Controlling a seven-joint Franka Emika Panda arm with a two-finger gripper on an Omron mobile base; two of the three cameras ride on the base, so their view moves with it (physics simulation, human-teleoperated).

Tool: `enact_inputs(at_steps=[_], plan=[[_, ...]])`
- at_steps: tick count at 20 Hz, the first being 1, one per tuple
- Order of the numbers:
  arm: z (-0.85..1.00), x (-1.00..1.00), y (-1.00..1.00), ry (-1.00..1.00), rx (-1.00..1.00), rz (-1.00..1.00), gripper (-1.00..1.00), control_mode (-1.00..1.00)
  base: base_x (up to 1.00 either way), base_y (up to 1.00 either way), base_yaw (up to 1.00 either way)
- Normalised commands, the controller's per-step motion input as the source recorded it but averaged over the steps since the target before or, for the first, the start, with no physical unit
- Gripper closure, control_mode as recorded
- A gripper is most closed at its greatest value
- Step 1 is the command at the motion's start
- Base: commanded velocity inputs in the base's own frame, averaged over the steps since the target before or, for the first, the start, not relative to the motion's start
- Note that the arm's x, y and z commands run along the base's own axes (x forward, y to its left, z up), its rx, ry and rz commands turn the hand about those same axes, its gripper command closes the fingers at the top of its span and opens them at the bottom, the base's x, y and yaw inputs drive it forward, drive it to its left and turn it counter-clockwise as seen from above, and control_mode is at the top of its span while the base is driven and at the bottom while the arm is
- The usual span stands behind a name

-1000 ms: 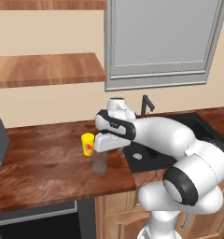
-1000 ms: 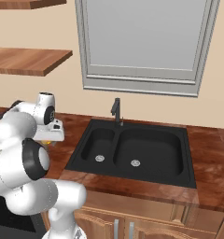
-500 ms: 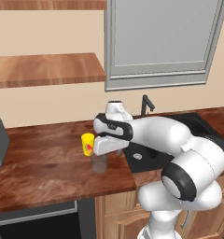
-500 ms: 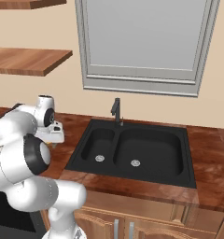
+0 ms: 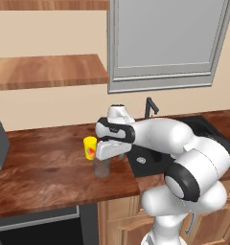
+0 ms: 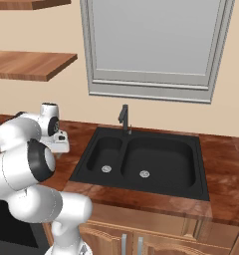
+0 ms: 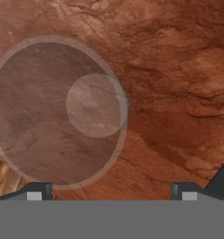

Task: Place the glass cup in the left basin and the cup in the right basin of the sink.

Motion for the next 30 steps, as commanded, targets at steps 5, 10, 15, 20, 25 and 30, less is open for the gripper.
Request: enact_inputs(at_steps=[5,10,15,20,25,30], plan=[[-0.09,0.05,0.01,0.00,0.00,0.01,-1.00,-1.00,0.00,0.00,0.00],[-0.08,0.05,0.00,-0.01,0.00,0.00,-1.00,-1.00,0.00,0.00,0.00],[-0.10,0.05,0.02,-0.03,0.00,0.00,-1.00,-1.00,0.00,0.00,0.00],[-0.08,0.01,0.00,-0.05,0.00,0.00,-1.00,-1.00,0.00,0.00,0.00],[-0.04,-0.01,0.00,-0.07,0.00,0.00,-1.00,-1.00,0.00,0.00,0.00],[0.00,-0.04,0.00,-0.02,0.00,0.00,-1.00,-1.00,0.00,0.00,0.00]])
